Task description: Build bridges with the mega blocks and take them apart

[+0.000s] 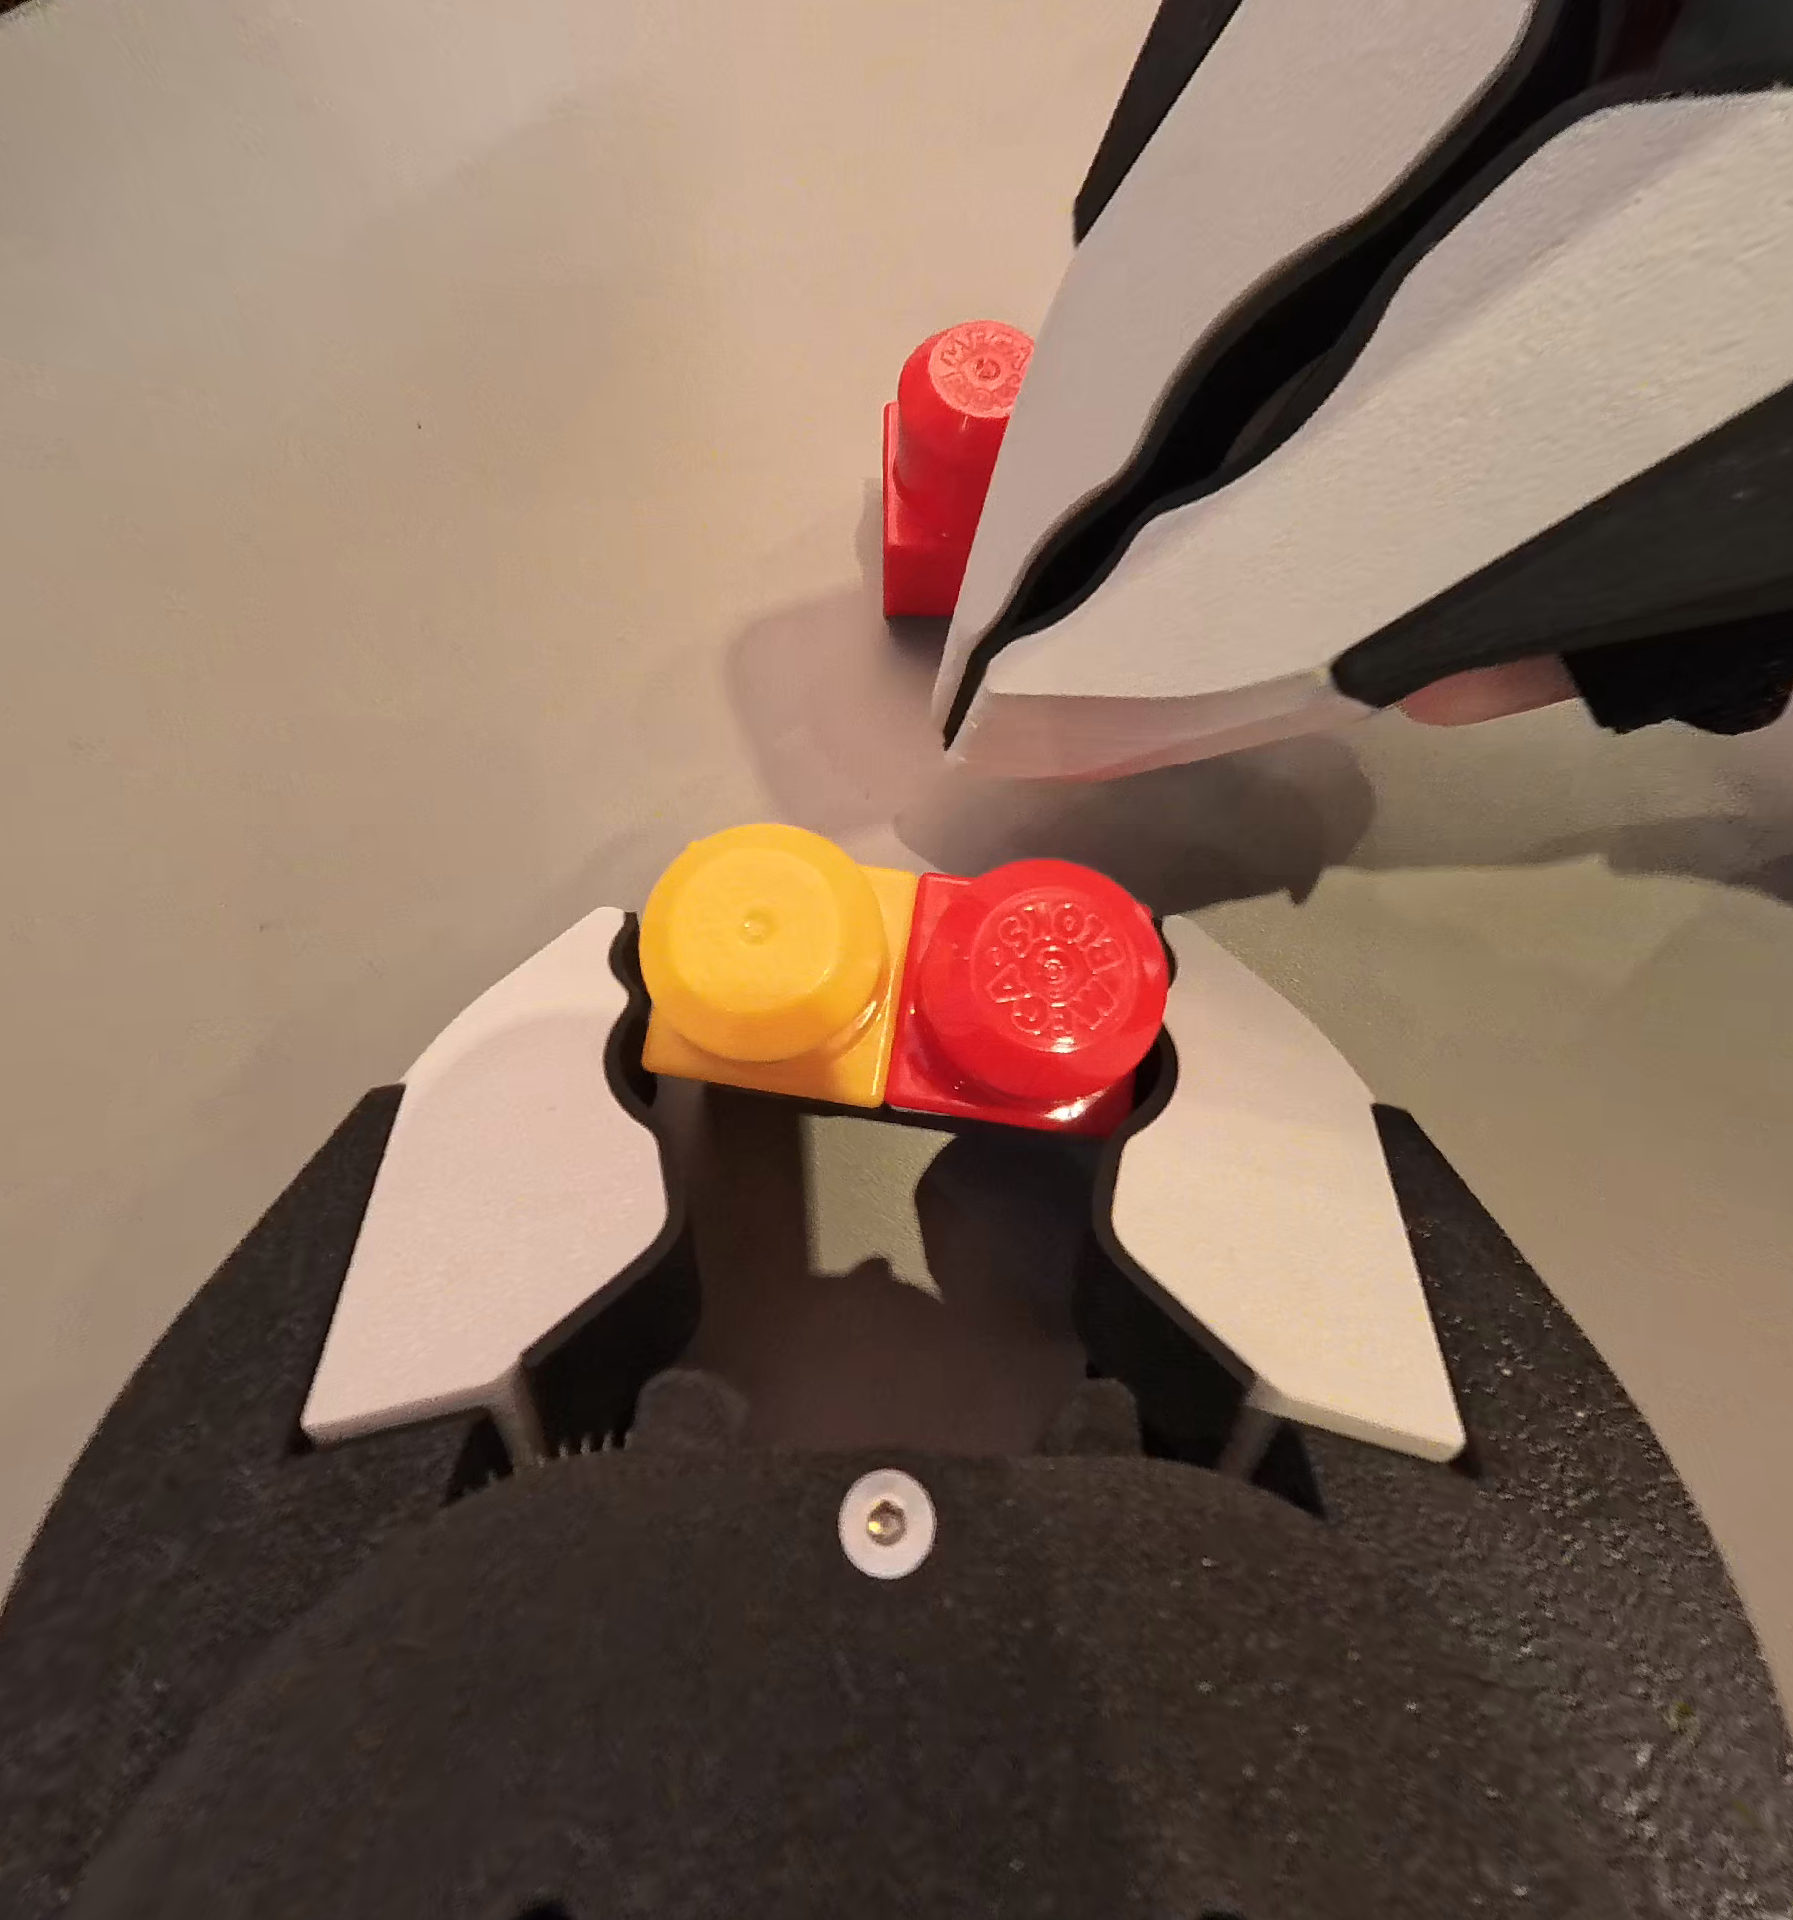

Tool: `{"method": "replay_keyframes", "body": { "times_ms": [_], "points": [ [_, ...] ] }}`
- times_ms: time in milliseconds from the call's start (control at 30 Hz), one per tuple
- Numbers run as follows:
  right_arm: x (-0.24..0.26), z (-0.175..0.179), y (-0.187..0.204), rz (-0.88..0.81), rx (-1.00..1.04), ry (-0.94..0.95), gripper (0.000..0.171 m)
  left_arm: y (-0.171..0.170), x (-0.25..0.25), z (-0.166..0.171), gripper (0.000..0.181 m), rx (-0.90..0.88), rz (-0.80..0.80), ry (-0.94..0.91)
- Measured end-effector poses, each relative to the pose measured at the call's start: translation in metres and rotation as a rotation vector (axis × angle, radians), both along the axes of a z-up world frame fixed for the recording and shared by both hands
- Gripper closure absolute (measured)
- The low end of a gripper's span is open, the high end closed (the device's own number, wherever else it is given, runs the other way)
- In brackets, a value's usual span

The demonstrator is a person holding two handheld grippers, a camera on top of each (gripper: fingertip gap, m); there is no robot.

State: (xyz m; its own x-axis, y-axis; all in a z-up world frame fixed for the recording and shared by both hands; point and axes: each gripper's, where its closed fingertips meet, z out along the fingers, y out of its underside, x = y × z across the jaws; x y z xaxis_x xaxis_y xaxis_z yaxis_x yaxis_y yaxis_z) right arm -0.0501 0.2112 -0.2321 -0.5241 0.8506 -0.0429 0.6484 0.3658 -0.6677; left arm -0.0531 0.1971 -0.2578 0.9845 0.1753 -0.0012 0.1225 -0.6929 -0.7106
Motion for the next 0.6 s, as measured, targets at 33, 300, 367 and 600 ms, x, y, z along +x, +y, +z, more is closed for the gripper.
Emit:
{"method": "replay_keyframes", "body": {
  "times_ms": [33,300,367,600],
  "points": [
    [0.0,0.001,0.0,0.001,-0.002,0.002,0.171,0.0,0.0,0.0,0.09,0.0,-0.005,0.0],
    [0.008,0.017,0.004,-0.018,-0.004,0.047,0.171,-0.003,0.005,0.019,0.091,0.118,-0.031,-0.014],
    [0.012,0.028,0.008,-0.035,-0.006,0.082,0.171,-0.009,0.005,0.027,0.091,0.142,-0.041,0.02],
    [0.022,0.037,0.053,-0.242,-0.048,0.18,0.146,-0.031,-0.001,0.037,0.091,0.139,-0.049,0.098]
  ]
}}
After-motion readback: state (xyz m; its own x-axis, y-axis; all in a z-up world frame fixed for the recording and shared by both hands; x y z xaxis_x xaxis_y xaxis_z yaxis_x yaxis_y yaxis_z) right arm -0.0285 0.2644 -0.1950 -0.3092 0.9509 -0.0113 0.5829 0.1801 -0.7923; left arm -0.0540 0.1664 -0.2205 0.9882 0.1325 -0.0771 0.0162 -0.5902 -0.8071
